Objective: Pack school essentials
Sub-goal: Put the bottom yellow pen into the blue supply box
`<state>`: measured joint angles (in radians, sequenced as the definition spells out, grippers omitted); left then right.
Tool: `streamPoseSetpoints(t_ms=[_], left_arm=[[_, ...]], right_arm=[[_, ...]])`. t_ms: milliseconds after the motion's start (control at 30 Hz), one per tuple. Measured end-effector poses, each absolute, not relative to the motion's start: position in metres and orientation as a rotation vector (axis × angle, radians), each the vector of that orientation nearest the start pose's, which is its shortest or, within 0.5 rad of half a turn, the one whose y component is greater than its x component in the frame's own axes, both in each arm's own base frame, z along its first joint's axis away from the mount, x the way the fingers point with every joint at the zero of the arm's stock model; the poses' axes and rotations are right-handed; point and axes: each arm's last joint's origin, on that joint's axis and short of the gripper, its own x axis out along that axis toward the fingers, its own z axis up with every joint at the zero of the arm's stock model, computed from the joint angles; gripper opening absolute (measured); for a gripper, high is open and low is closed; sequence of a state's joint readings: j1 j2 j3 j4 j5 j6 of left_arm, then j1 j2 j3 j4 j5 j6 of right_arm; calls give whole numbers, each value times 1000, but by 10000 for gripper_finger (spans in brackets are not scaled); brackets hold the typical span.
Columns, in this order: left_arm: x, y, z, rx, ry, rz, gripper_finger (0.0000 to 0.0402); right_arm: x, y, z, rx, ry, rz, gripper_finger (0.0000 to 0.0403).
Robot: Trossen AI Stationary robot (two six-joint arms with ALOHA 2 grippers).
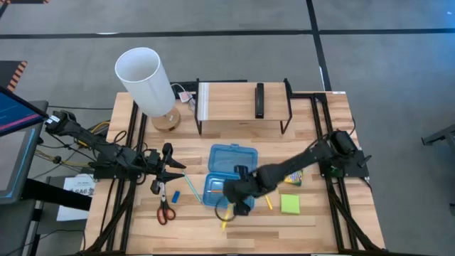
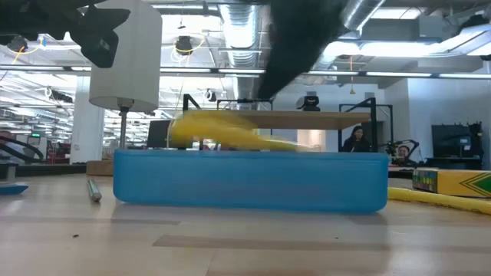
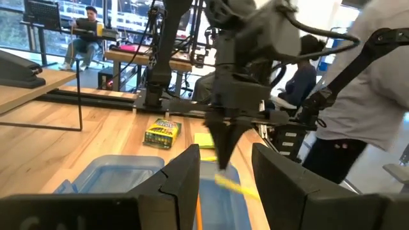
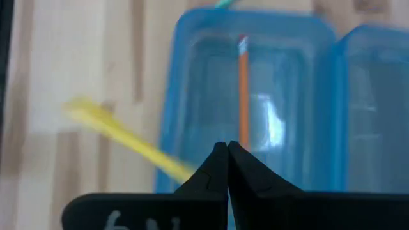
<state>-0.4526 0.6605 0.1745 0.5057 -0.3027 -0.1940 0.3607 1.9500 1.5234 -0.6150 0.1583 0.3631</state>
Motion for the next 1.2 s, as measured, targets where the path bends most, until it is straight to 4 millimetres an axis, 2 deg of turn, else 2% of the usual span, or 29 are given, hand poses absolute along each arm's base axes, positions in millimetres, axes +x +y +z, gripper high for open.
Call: streamPoseSetpoints(t_ms=[167,300,500,833,1000,1200], left_arm=[[140,-59,206,-205,-3,-152,130],[140,-59,206,-203,-2,-152,130],[140,-59,203,-208,25,-168,130],[140,-64,201,-240,59,-268,130],[144,-84,192,-230,168,-385,130],[159,-131,188,-125,318,-510,130]], right_arm=[[399,118,219,86,1011,-14,10],[401,111,219,85,1015,-25,16],[399,116,219,67,1015,-6,32],[390,137,221,32,1028,42,24],[382,148,220,11,1060,61,26],[375,161,226,3,1043,91,28]])
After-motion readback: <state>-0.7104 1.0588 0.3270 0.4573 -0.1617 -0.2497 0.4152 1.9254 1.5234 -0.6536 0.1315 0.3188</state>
